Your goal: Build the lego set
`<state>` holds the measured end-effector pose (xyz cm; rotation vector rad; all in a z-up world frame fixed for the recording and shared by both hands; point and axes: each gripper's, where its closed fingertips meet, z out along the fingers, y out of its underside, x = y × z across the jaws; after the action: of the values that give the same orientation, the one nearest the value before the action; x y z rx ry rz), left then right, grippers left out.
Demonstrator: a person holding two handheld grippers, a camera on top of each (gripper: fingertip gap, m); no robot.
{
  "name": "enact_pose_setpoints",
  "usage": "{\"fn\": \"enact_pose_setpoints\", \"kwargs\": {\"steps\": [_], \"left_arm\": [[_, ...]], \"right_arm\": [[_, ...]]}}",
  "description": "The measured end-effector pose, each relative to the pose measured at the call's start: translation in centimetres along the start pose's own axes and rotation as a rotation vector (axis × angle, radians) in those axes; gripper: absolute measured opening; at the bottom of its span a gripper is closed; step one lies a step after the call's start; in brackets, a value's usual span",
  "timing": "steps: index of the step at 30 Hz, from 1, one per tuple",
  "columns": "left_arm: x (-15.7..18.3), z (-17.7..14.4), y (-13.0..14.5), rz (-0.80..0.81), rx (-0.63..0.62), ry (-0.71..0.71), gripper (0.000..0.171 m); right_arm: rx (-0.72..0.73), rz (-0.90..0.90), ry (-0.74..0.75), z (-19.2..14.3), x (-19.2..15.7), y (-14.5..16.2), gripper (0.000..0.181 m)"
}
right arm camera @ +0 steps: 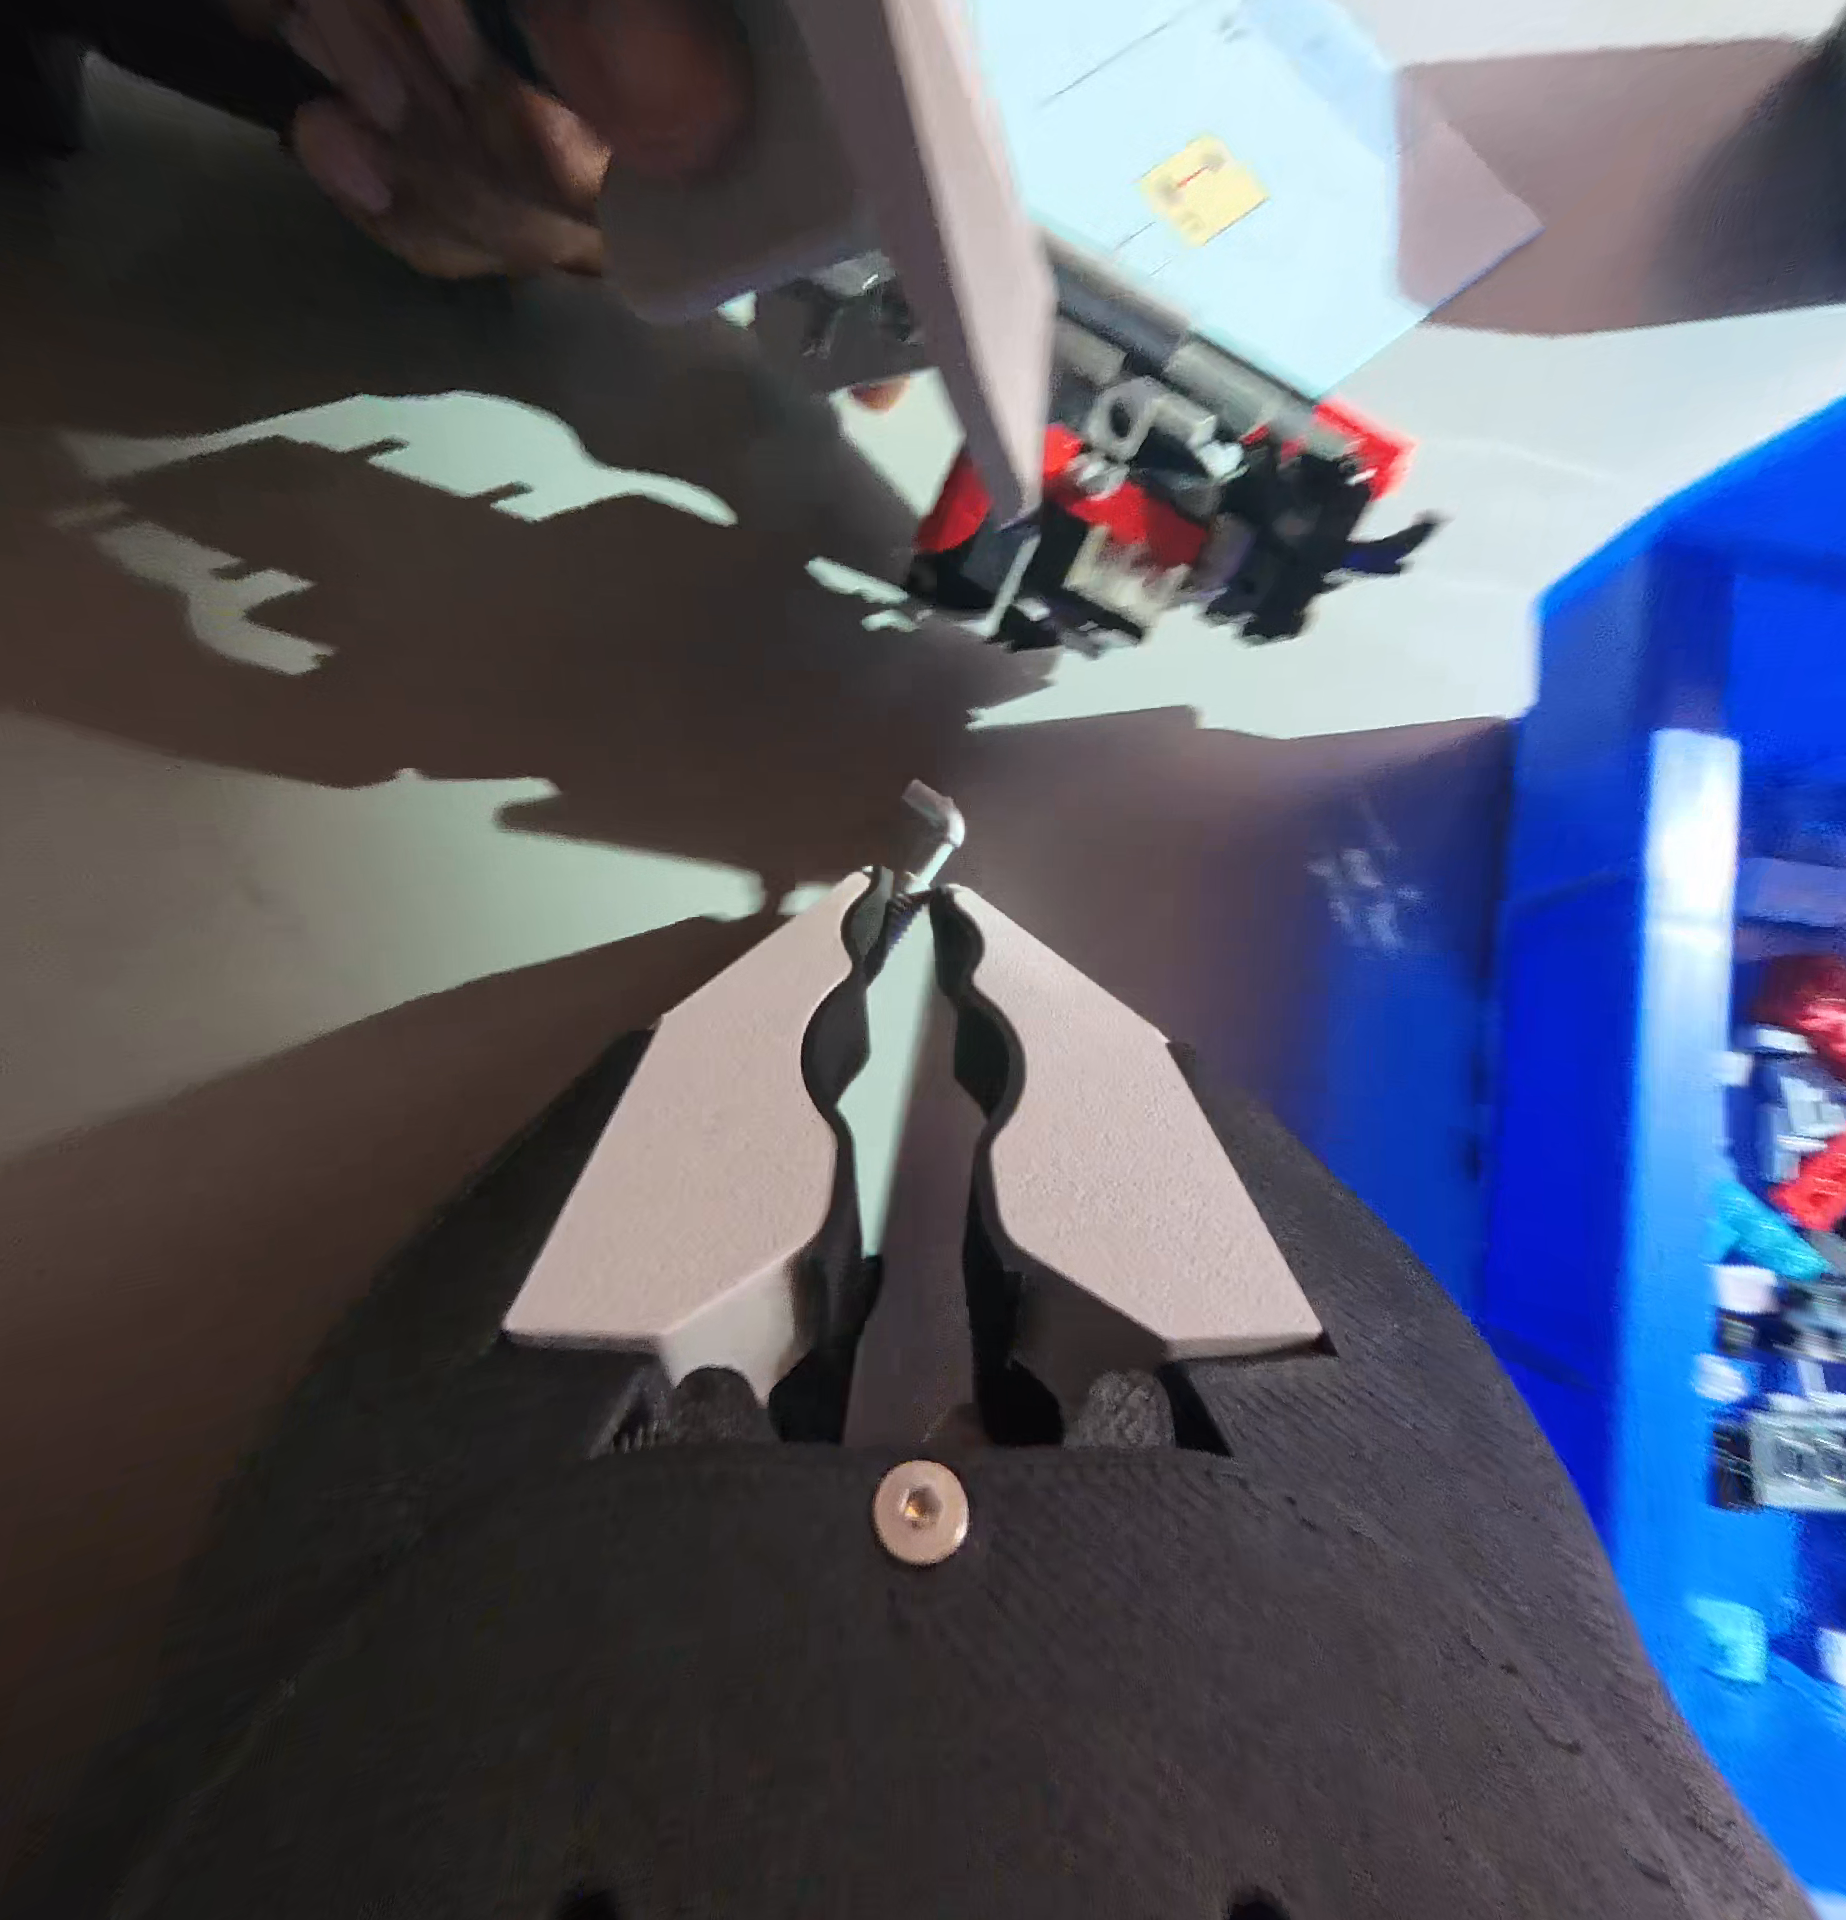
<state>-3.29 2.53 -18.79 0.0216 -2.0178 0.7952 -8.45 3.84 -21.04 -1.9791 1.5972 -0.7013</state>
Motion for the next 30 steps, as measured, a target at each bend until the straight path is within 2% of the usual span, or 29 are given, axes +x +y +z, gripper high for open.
{"fn": "enact_pose_setpoints", "kwargs": {"steps": [4, 7, 11, 17, 30], "left_arm": [[0.9, 0.4, 0.4, -0.051, -0.007, 0.065, 0.052], [1.3, 0.9, 1.0, -0.063, -0.028, 0.088, 0.052], [1.3, 1.3, 1.3, -0.048, -0.043, 0.072, 0.051], [0.9, 1.0, 1.1, -0.052, -0.03, 0.064, 0.051], [0.8, 1.0, 1.0, -0.028, -0.028, 0.037, 0.052]], "right_arm": [[0.091, -0.061, 0.091, -2.2, 2.6, -2.8, 0.009], [0.07, -0.141, 0.116, -2.6, 3.3, -4.3, 0.009], [0.012, -0.253, 0.155, -1.5, 3.8, -5.3, 0.009], [-0.053, -0.32, 0.177, -0.7, 3.7, -4.3, 0.008], [-0.134, -0.516, 0.35, -0.3, 3.9, -4.4, 0.008]]}}
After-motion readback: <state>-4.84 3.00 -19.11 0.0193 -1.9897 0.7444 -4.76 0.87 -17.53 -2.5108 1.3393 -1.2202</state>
